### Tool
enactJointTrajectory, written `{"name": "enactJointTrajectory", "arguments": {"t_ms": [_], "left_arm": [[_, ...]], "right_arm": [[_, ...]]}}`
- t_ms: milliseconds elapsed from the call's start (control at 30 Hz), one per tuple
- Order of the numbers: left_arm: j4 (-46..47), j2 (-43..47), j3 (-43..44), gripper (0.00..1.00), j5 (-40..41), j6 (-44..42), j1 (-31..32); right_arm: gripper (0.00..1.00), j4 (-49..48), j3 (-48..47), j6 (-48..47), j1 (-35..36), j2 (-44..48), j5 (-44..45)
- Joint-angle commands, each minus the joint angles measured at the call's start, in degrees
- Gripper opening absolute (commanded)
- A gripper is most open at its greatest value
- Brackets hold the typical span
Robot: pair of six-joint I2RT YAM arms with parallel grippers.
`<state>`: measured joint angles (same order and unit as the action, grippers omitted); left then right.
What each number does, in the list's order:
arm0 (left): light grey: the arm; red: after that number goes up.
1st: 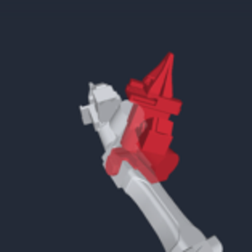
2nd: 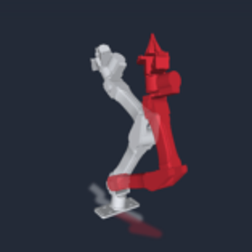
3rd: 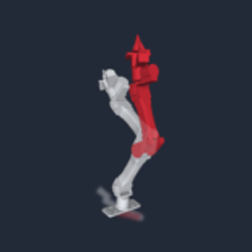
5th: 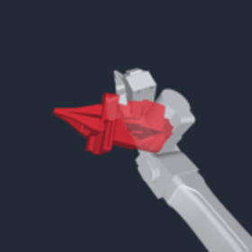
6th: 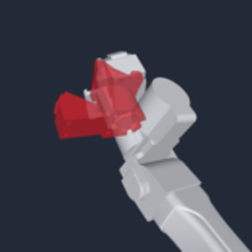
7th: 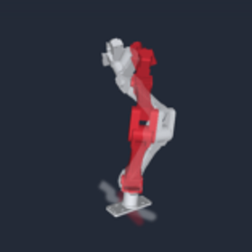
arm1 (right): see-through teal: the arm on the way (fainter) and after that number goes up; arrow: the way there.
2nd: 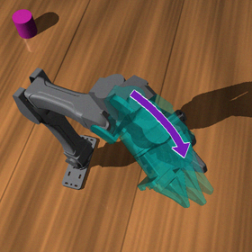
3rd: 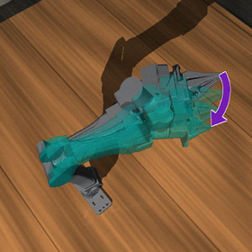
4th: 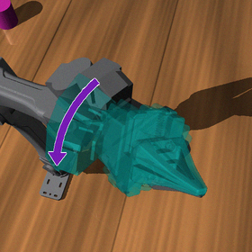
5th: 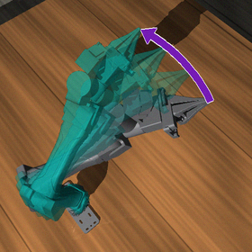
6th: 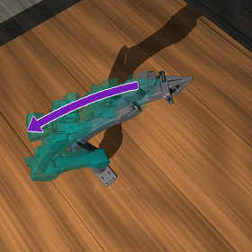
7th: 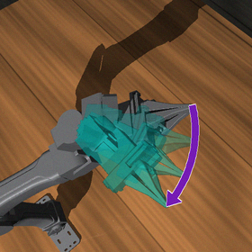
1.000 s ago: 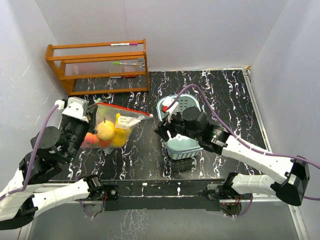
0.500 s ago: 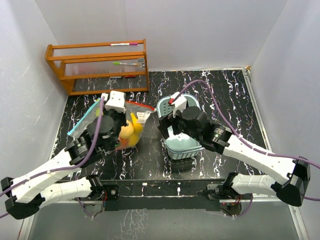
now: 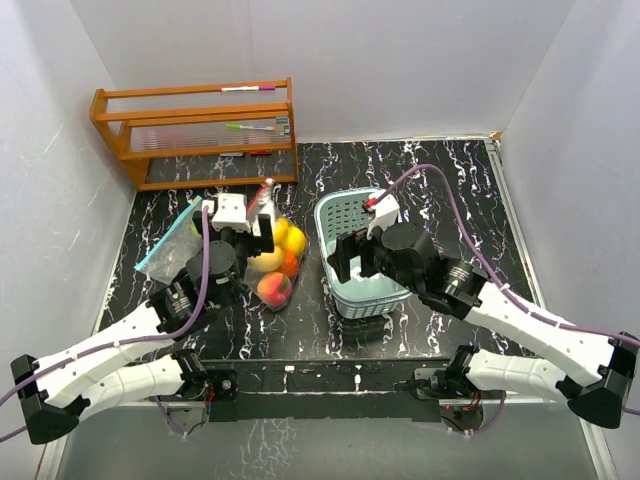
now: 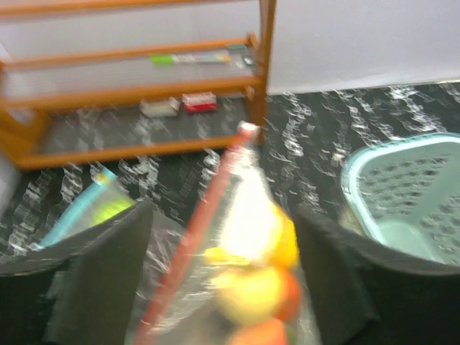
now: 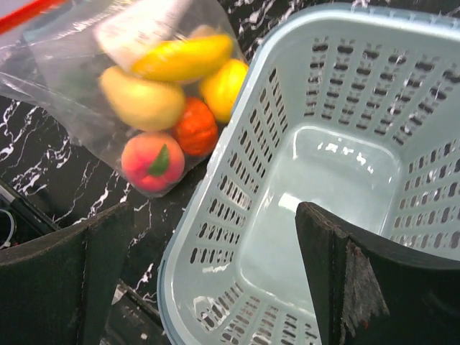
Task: Place the food in the zip-top bag and seal the zipper
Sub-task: Place the zipper food storage bag at the center of the board.
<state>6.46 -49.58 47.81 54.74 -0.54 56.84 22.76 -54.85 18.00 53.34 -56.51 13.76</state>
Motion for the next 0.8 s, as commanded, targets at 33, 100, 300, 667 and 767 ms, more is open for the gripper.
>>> {"name": "enactJointTrajectory", "arguments": {"t_ms": [33, 100, 300, 667, 767], "left_arm": [[-7.4, 6.6, -1.3, 0.97, -6.7, 7.1, -0.4], [-12.0, 8.0, 0.0, 0.97, -8.0, 7.9, -0.4], [-25.8, 7.4, 6.2, 0.97, -11.8, 10.2, -0.5], [-32.0, 8.9, 7.4, 0.97, -15.3, 13.7, -0.5], [-33.0, 7.5, 7.8, 0.97, -16.3, 14.0, -0.4]], "right_arm": [[0.99, 4.2, -1.2, 7.5, -0.2, -2.0, 0.1], [0.99, 5.6, -2.1, 9.0, -0.2, -2.8, -0.1], [0.99, 6.0, -2.6, 12.2, -0.2, -3.0, 0.1], [0.99, 12.1, -4.1, 23.5, -0.2, -4.2, 5.9], [0.99, 13.9, -4.1, 25.9, -0.2, -4.5, 10.2]]}}
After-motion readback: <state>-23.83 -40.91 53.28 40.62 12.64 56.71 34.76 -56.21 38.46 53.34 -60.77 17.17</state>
